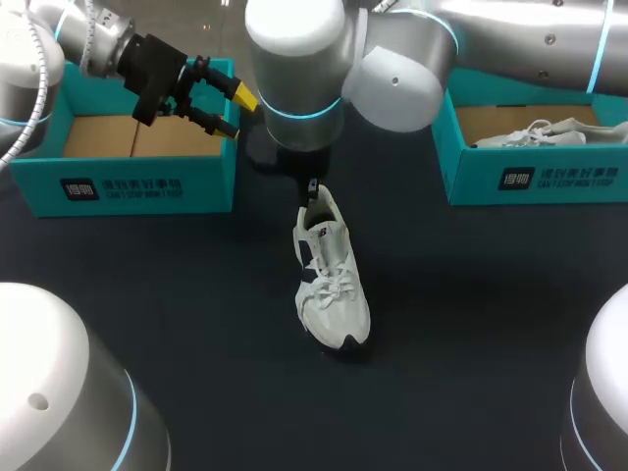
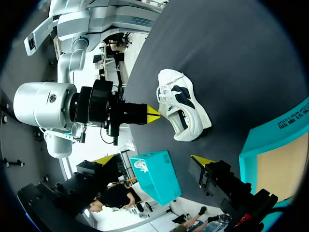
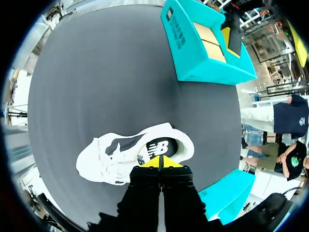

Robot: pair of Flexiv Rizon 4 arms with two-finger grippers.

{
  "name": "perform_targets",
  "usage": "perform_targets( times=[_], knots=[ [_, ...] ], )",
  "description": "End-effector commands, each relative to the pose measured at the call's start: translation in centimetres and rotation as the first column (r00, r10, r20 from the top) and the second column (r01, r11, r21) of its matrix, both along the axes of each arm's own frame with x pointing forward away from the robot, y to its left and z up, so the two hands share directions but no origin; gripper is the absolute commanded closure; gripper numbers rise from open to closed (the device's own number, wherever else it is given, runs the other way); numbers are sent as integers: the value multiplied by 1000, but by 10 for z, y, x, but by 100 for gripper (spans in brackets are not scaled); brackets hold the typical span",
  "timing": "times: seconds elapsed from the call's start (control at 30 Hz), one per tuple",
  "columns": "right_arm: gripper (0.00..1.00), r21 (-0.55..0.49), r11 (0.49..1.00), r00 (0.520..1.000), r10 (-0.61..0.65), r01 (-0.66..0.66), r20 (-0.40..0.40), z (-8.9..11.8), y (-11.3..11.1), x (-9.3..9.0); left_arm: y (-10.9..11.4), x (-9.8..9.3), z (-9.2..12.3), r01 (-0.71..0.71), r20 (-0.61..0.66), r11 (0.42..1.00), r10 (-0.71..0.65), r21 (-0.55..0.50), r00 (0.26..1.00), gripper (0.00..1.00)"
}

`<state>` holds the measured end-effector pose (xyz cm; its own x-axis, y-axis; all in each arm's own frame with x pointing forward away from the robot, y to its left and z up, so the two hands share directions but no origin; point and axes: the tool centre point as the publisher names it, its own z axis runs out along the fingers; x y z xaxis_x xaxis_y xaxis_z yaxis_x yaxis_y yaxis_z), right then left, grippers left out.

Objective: Take the shoe out of the shoebox, open the shoe tongue, remove and reinsert the insole, then place the shoe into the shoebox

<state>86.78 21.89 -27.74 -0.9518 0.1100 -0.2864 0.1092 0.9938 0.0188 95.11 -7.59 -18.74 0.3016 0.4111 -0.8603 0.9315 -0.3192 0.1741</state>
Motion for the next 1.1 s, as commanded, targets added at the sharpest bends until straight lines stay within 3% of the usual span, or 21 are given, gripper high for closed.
perform_targets(
  times=[0.03,0.4,0.43,0.53,0.63,0.7,0.73,0.87,1.1],
  knots=[
    [100,65,993,995,96,-96,-1,-4,-11,9,0,0,0,1,1,1000,-1,3,1000,0],
    [100,12,988,987,157,-157,-20,-6,-13,38,0,0,0,1,1,1000,-1,3,1000,0],
    [95,13,987,987,159,-158,-19,-6,-13,40,0,0,0,1,1,1000,-1,3,1000,0],
    [53,7,985,985,174,-174,-18,-8,-12,46,0,0,0,1,1,1000,-1,3,1000,0],
    [50,9,983,983,184,-183,-16,-11,-13,51,0,0,0,1,1,1000,-1,3,1000,0],
    [45,13,982,982,190,-189,-18,-14,-13,54,0,0,0,1,1,1000,-1,3,1000,0],
    [35,11,981,981,193,-193,-17,-16,-14,56,0,0,0,1,1,1000,-1,3,1000,0],
    [29,11,979,979,204,-204,-16,-22,-14,63,0,0,0,1,1,1000,-1,3,1000,0],
    [34,19,977,977,211,-211,-14,-34,-15,72,0,0,0,1,1,1000,-1,3,1000,0]
  ],
)
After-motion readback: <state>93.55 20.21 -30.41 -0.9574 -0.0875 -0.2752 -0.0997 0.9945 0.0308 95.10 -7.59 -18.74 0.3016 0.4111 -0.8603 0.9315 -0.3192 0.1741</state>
